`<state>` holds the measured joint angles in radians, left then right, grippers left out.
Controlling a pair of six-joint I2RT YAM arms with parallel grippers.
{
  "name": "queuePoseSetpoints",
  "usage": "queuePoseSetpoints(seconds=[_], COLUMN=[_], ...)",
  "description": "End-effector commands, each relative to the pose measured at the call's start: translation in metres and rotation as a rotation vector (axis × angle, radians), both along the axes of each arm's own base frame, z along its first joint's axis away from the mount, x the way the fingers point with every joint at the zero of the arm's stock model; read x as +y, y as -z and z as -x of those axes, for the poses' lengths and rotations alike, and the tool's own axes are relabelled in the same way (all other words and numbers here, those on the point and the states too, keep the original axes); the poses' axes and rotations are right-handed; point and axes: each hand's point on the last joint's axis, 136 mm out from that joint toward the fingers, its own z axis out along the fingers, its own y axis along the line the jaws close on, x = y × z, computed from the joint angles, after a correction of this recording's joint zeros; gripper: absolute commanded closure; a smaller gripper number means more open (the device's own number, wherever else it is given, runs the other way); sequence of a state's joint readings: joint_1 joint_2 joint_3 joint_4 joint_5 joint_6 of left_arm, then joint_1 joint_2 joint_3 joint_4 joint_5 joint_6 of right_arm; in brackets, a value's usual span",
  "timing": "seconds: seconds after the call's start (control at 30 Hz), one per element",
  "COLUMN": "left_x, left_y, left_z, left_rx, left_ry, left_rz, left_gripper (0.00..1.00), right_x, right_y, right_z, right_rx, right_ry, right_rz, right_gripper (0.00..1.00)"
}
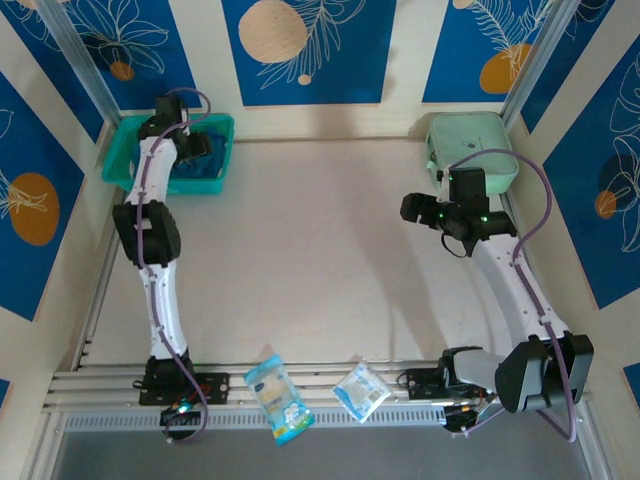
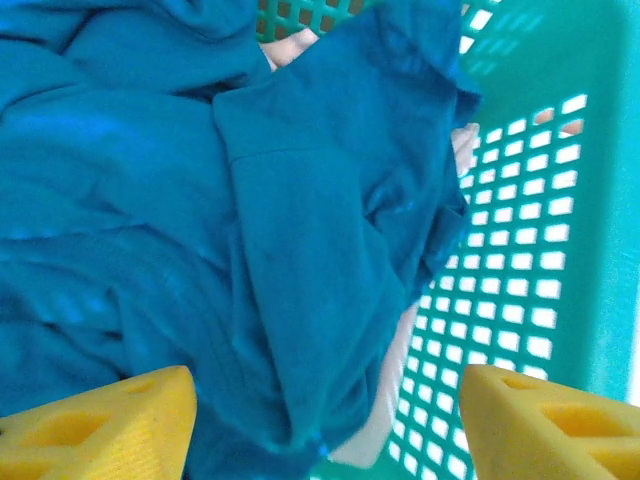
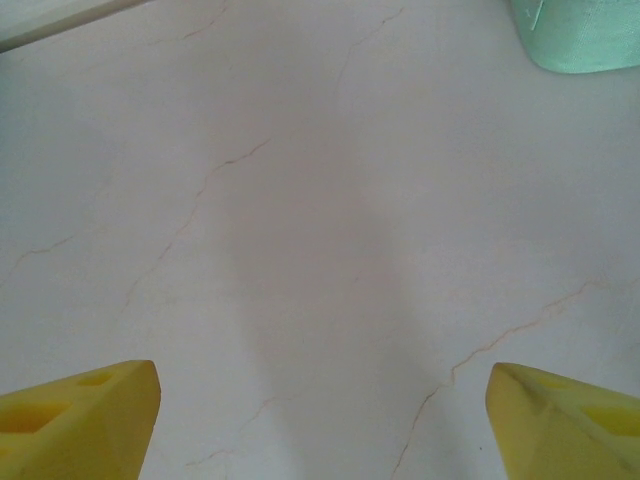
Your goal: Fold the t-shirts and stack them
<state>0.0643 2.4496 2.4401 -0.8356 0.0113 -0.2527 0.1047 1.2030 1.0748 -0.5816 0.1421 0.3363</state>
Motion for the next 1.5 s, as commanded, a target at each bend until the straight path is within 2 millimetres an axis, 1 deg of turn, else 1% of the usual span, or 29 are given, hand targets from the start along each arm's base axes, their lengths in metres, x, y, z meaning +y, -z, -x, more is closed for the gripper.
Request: queuePoseSetpoints(seconds=[0.0, 0.1, 0.17, 0.2, 0.23, 0.3, 0.37, 0.47, 0.57, 0.63, 0.7, 0.77, 0.83, 0.97, 1.07, 1.13, 1.2, 1.37, 1.47], left_x=[0.000, -0.001, -0.004, -0.005, -0.007, -0.008, -0.008, -0.007, -0.009, -0.013, -0.020, -0.031, -0.046, -0.079, -0.111, -0.137, -0.160, -0.219, -0.252], left_y=[0.030, 0.040, 0.041, 0.040, 0.036, 0.024, 0.004, -0.036, -0.085, -0.117, -0.145, -0.168, -0.189, -0.220, -0.238, -0.252, -0.264, -0.287, -0.291], left_z=[0.001, -0.005, -0.009, -0.011, -0.013, -0.015, -0.015, -0.013, -0.004, 0.006, 0.017, 0.030, 0.046, 0.079, 0.104, 0.123, 0.141, 0.185, 0.209], left_rx=[0.070, 0.062, 0.050, 0.041, 0.027, -0.003, -0.043, -0.112, -0.187, -0.232, -0.269, -0.292, -0.306, -0.316, -0.345, -0.367, -0.385, -0.426, -0.434], left_ry=[0.021, 0.017, 0.017, 0.017, 0.020, 0.018, 0.012, 0.009, 0.015, 0.028, 0.047, 0.077, 0.118, 0.197, 0.262, 0.316, 0.364, 0.503, 0.593], left_rz=[-0.002, 0.008, 0.024, 0.034, 0.046, 0.055, 0.052, 0.040, 0.034, 0.039, 0.047, 0.060, 0.072, 0.065, 0.027, 0.013, 0.000, -0.008, -0.001], left_gripper=[0.34, 0.39, 0.49, 0.56, 0.66, 0.84, 0.99, 1.00, 1.00, 1.00, 1.00, 1.00, 1.00, 1.00, 1.00, 1.00, 1.00, 1.00, 1.00], right_x=[0.005, 0.007, 0.007, 0.008, 0.009, 0.010, 0.012, 0.015, 0.019, 0.020, 0.022, 0.023, 0.024, 0.023, 0.024, 0.025, 0.025, 0.025, 0.023], right_y=[0.006, 0.007, 0.008, 0.008, 0.009, 0.010, 0.009, 0.008, 0.007, 0.006, 0.005, 0.004, 0.001, -0.002, -0.004, -0.004, -0.003, -0.002, 0.000], right_z=[0.002, 0.003, 0.004, 0.005, 0.005, 0.006, 0.007, 0.007, 0.008, 0.009, 0.010, 0.010, 0.011, 0.011, 0.009, 0.009, 0.009, 0.009, 0.009], right_rx=[0.022, 0.031, 0.038, 0.039, 0.041, 0.042, 0.040, 0.038, 0.036, 0.032, 0.026, 0.020, 0.013, 0.004, -0.001, -0.002, -0.001, -0.001, 0.005], right_ry=[-0.002, -0.008, -0.002, -0.004, -0.004, -0.002, -0.004, -0.014, -0.024, -0.026, -0.028, -0.032, -0.034, -0.035, -0.038, -0.044, -0.046, -0.044, -0.038], right_rz=[-0.015, -0.016, -0.019, -0.024, -0.026, -0.032, -0.037, -0.041, -0.044, -0.048, -0.053, -0.061, -0.067, -0.066, -0.069, -0.071, -0.074, -0.079, -0.077], right_gripper=[0.17, 0.19, 0.20, 0.20, 0.21, 0.21, 0.22, 0.23, 0.24, 0.25, 0.25, 0.25, 0.26, 0.25, 0.25, 0.25, 0.26, 0.26, 0.26])
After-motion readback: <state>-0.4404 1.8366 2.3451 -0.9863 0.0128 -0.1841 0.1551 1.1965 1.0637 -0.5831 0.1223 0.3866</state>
